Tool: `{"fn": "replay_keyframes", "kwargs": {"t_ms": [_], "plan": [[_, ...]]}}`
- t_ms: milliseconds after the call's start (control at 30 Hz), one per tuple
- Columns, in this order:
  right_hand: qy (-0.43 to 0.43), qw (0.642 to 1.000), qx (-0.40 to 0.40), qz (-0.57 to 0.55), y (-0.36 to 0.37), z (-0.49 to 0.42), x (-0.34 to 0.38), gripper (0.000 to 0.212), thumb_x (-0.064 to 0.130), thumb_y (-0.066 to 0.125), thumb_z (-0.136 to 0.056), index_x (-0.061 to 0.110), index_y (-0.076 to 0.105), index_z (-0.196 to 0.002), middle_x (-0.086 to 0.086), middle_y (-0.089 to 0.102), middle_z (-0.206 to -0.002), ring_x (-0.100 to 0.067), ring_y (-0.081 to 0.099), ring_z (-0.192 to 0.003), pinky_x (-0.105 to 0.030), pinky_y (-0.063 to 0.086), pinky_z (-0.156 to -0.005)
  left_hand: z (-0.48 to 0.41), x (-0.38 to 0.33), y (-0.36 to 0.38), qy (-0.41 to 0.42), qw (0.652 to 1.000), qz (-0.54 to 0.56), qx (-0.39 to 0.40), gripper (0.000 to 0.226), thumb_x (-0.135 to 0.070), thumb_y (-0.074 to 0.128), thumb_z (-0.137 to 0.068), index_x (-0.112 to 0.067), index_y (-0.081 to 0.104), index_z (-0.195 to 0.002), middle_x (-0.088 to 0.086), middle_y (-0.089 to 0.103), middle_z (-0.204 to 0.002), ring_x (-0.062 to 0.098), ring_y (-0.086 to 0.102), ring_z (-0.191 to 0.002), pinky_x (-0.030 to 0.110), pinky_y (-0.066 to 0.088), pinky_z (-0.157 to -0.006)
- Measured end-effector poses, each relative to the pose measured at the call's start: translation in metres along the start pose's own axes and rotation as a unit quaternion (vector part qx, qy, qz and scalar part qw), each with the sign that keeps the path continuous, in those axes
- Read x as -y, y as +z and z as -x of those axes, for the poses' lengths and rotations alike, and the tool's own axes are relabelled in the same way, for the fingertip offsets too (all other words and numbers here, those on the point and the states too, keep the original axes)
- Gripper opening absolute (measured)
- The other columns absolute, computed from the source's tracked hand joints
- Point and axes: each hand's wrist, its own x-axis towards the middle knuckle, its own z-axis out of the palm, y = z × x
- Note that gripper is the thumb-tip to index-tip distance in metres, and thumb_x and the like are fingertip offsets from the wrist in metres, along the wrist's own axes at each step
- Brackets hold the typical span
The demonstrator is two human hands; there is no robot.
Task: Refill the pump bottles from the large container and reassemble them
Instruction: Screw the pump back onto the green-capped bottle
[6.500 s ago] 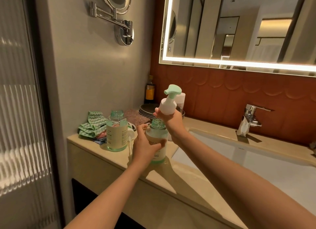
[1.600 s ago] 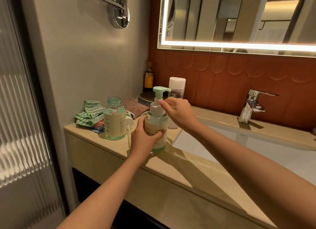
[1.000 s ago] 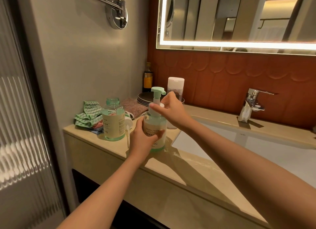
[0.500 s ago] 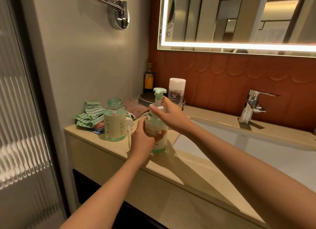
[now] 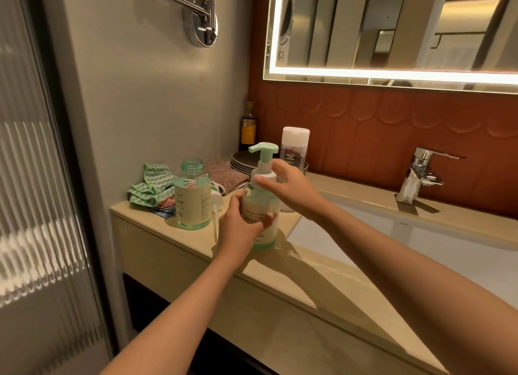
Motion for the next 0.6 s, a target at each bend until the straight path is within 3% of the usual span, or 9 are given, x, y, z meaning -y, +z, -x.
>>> {"fn": "replay_keyframes", "kwargs": {"t_ms": [67, 167, 300, 467, 600], "plan": [[-0.015, 1.0, -0.014, 0.013, 0.001, 0.001, -0.005, 0.042, 0.034, 0.062, -0.087, 0.015, 0.054, -0.123, 0.007, 0.058, -0.11, -0.006, 0.055, -0.097, -0.025, 0.051, -0.084, 0.0, 0.001, 0.0, 0.0, 1.0, 0.0, -0.002, 0.066, -0.029, 0.078, -0.071, -0.021, 0.045, -0.127, -0.003, 0.058, -0.121, 0.015, 0.052, -0.116, 0.039, 0.047, -0.097], [-0.014, 0.993, -0.078, 0.083, 0.006, -0.002, -0.006, 0.047, 0.041, 0.067, -0.08, 0.015, 0.056, -0.118, 0.007, 0.059, -0.106, -0.006, 0.053, -0.091, -0.017, 0.048, -0.072, -0.002, 0.002, 0.0, -0.008, 1.0, 0.002, 0.001, 0.063, -0.029, 0.078, -0.071, -0.021, 0.047, -0.125, -0.004, 0.059, -0.121, 0.016, 0.052, -0.116, 0.038, 0.047, -0.096], [-0.004, 0.983, -0.103, 0.149, 0.01, -0.005, -0.007, 0.05, 0.049, 0.067, -0.077, 0.015, 0.056, -0.113, -0.001, 0.063, -0.112, -0.014, 0.058, -0.095, -0.036, 0.054, -0.081, -0.006, -0.003, 0.0, -0.019, 1.0, -0.004, 0.015, 0.064, -0.031, 0.079, -0.071, -0.021, 0.046, -0.126, -0.003, 0.059, -0.121, 0.017, 0.052, -0.117, 0.041, 0.046, -0.097], [0.005, 0.972, -0.124, 0.201, 0.013, -0.012, -0.009, 0.049, 0.05, 0.062, -0.081, 0.014, 0.053, -0.112, -0.002, 0.063, -0.112, -0.019, 0.059, -0.098, -0.037, 0.054, -0.08, -0.01, -0.01, -0.015, 0.004, 0.999, -0.043, 0.011, 0.081, -0.03, 0.079, -0.07, -0.019, 0.036, -0.138, 0.002, 0.05, -0.135, 0.018, 0.045, -0.124, 0.03, 0.039, -0.096], [0.038, 0.976, -0.148, 0.158, 0.012, -0.022, -0.022, 0.049, 0.048, 0.061, -0.083, 0.016, 0.053, -0.118, -0.003, 0.062, -0.119, -0.022, 0.06, -0.105, -0.042, 0.053, -0.084, -0.013, -0.015, -0.042, 0.032, 0.997, -0.036, -0.052, 0.054, -0.026, 0.078, -0.072, -0.017, 0.052, -0.118, 0.002, 0.062, -0.112, 0.016, 0.059, -0.104, 0.032, 0.049, -0.091]]}}
